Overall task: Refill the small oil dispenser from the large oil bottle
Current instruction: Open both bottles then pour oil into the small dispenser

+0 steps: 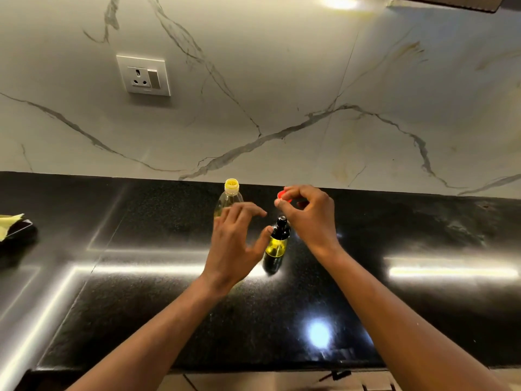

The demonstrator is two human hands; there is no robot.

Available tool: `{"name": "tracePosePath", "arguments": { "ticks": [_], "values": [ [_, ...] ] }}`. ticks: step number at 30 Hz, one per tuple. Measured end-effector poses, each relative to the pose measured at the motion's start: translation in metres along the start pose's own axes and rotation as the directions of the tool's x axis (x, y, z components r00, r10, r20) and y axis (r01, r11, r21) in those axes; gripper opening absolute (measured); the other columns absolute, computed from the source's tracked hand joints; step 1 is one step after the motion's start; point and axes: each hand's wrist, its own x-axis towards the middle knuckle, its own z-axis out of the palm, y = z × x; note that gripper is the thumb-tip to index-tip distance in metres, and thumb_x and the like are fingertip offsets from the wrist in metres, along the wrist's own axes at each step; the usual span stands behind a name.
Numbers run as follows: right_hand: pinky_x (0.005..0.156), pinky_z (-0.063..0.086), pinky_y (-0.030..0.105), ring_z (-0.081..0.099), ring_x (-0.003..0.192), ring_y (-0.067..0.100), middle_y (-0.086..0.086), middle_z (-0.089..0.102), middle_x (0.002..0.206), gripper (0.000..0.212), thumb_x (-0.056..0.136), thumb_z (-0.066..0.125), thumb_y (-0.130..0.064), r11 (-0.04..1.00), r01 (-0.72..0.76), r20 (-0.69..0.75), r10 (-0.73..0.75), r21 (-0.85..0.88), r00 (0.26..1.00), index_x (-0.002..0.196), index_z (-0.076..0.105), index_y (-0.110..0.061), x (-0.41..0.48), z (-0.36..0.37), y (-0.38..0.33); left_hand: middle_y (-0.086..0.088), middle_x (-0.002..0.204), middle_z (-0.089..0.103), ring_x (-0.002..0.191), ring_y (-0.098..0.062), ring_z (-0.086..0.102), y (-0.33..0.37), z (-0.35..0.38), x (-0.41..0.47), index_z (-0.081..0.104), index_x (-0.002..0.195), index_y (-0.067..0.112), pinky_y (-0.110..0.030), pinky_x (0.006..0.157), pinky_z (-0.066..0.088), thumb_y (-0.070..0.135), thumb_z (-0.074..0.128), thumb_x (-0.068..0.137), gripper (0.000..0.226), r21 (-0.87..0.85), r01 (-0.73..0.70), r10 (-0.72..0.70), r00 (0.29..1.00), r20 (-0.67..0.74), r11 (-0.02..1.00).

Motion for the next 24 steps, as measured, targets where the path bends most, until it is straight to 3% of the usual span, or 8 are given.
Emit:
{"name": "tracePosePath", "arguments": {
  "ticks": [4,9,12,16,20,24],
  "values": [
    [0.087,0.058,0.030,0.070,0.094,0.004,-0.013,0.074,0.096,0.009,0.084,0.083,-0.013,0.996,-0.085,0.046,0.085,-0.005,0.995,0.085,0.078,-0.020,-0.034,-0.009,0.031,0.008,0.113,0.061,0.104,-0.009,0.059,0.001,0.022,-0.021,0.062,0.116,0.023,-0.038,0.089,0.053,0.033,0.072,0.092,0.028,-0.064,0.083,-0.065,0.968,0.244,0.994],
    [0.078,0.059,0.033,0.071,0.081,0.007,-0.009,0.074,0.084,0.016,0.080,0.079,-0.005,0.979,-0.194,0.099,0.199,-0.059,0.975,0.086,0.074,-0.019,-0.078,-0.008,0.076,0.003,0.131,0.058,0.120,-0.016,0.056,-0.001,0.052,-0.061,0.054,0.133,0.023,-0.036,0.098,0.049,0.042,0.065,0.095,0.043,0.065,0.198,-0.205,0.867,0.453,0.978],
    [0.079,0.059,0.035,0.070,0.082,0.009,-0.010,0.073,0.084,0.023,0.079,0.075,-0.003,0.960,-0.251,0.178,0.270,-0.123,0.946,0.090,0.071,-0.023,-0.098,-0.009,0.101,0.002,0.142,0.051,0.131,-0.019,0.047,-0.003,0.067,-0.082,0.046,0.144,0.022,-0.031,0.106,0.041,0.045,0.063,0.096,0.056,0.149,0.185,-0.235,0.838,0.492,0.971],
    [0.085,0.059,0.038,0.069,0.088,0.010,-0.006,0.072,0.093,0.027,0.082,0.075,-0.008,0.935,-0.275,0.260,0.329,-0.222,0.908,0.104,0.070,-0.022,-0.119,-0.008,0.132,0.000,0.160,0.031,0.149,-0.022,0.027,-0.004,0.081,-0.103,0.027,0.158,0.024,-0.041,0.119,0.029,0.054,0.054,0.098,0.072,0.295,0.173,-0.313,0.782,0.539,0.940],
    [0.092,0.058,0.033,0.070,0.097,0.014,-0.002,0.073,0.102,0.031,0.086,0.079,-0.016,0.925,-0.282,0.316,0.355,-0.255,0.880,0.115,0.068,-0.019,-0.132,-0.009,0.149,-0.003,0.167,0.021,0.154,-0.025,0.018,-0.002,0.088,-0.117,0.019,0.161,0.026,-0.044,0.124,0.016,0.057,0.046,0.101,0.073,0.387,0.185,-0.383,0.756,0.530,0.903],
    [0.095,0.057,0.035,0.068,0.101,0.014,-0.003,0.072,0.106,0.032,0.087,0.080,-0.018,0.928,-0.256,0.367,0.345,-0.269,0.864,0.116,0.068,-0.018,-0.141,-0.009,0.160,-0.004,0.169,0.019,0.155,-0.026,0.016,0.001,0.091,-0.124,0.016,0.162,0.026,-0.046,0.124,0.013,0.057,0.045,0.102,0.074,0.418,0.207,-0.424,0.730,0.536,0.884]
  ]
}}
